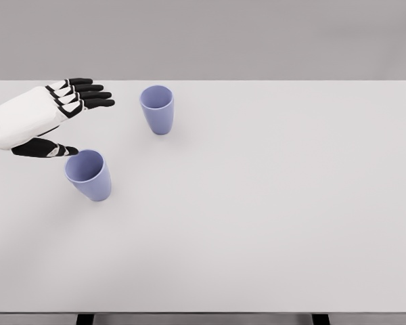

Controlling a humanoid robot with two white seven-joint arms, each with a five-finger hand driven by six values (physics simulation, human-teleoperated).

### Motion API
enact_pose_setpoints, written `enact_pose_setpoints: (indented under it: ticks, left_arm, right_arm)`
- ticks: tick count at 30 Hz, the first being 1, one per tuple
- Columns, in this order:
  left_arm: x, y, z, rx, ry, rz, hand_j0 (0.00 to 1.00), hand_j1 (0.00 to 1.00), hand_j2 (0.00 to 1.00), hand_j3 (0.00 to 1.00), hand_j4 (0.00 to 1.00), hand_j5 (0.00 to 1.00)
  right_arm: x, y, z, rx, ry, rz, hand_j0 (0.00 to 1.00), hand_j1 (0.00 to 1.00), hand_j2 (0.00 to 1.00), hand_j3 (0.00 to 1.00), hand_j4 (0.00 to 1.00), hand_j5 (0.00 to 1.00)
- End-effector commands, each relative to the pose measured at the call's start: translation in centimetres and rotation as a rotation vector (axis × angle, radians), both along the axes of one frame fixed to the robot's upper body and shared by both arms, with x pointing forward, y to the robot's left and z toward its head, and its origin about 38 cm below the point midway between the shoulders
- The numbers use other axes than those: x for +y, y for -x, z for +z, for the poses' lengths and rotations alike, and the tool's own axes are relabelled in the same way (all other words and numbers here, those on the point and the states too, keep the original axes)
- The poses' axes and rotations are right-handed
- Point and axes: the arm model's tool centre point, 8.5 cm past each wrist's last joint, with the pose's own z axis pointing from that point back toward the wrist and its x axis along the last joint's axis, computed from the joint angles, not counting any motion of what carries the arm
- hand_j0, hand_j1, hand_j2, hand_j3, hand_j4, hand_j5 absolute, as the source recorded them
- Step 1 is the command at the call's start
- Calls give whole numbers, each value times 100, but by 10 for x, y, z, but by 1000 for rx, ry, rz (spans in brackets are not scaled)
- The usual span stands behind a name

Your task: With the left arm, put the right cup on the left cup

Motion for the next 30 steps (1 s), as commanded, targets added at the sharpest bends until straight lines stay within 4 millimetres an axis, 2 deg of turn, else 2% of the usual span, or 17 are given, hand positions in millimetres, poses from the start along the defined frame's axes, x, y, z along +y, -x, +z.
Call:
enact_pose_setpoints:
  ticks: [1, 7, 14, 16, 18, 23, 24, 26, 28, 30]
  left_arm:
    - [0, 0, 1, 1, 5, 1, 100, 100, 100, 100, 100, 100]
    - [3, 0, 3, -3, -6, 6, 100, 100, 100, 100, 100, 100]
    - [7, -5, 21, -60, -41, 16, 100, 100, 100, 100, 100, 100]
    - [8, -5, 20, -60, -64, 18, 100, 100, 100, 100, 100, 100]
    - [9, -8, 29, -61, -101, 16, 100, 100, 100, 100, 100, 100]
    - [9, -3, 13, 184, -282, -44, 100, 100, 100, 100, 100, 100]
    - [8, -3, 22, 222, -292, -72, 100, 100, 100, 100, 100, 100]
    - [2, -6, 45, 197, -204, -104, 100, 100, 100, 100, 100, 100]
    - [4, -21, 67, 246, -103, 3, 100, 100, 100, 100, 100, 100]
    - [8, -27, 70, 283, -78, 72, 99, 99, 99, 99, 99, 99]
  right_arm:
    - [0, -1, 0, -4, -1, -5, 100, 100, 100, 100, 100, 100]
    - [0, 4, 0, 12, -1, 2, 100, 100, 100, 100, 100, 100]
    - [0, 4, 0, 12, -1, 2, 100, 100, 100, 100, 100, 100]
    - [0, 5, 0, 13, -1, 1, 100, 100, 100, 100, 100, 100]
    - [0, 4, 0, 12, -1, 2, 100, 100, 100, 100, 100, 100]
    - [0, 4, 0, 12, -1, 2, 100, 100, 100, 100, 100, 100]
    - [0, 4, 0, 12, -1, 2, 100, 100, 100, 100, 100, 100]
    - [0, 4, 0, 12, -1, 2, 100, 100, 100, 100, 100, 100]
    - [0, 4, 0, 12, -1, 2, 100, 100, 100, 100, 100, 100]
    - [0, 4, 0, 12, -1, 2, 100, 100, 100, 100, 100, 100]
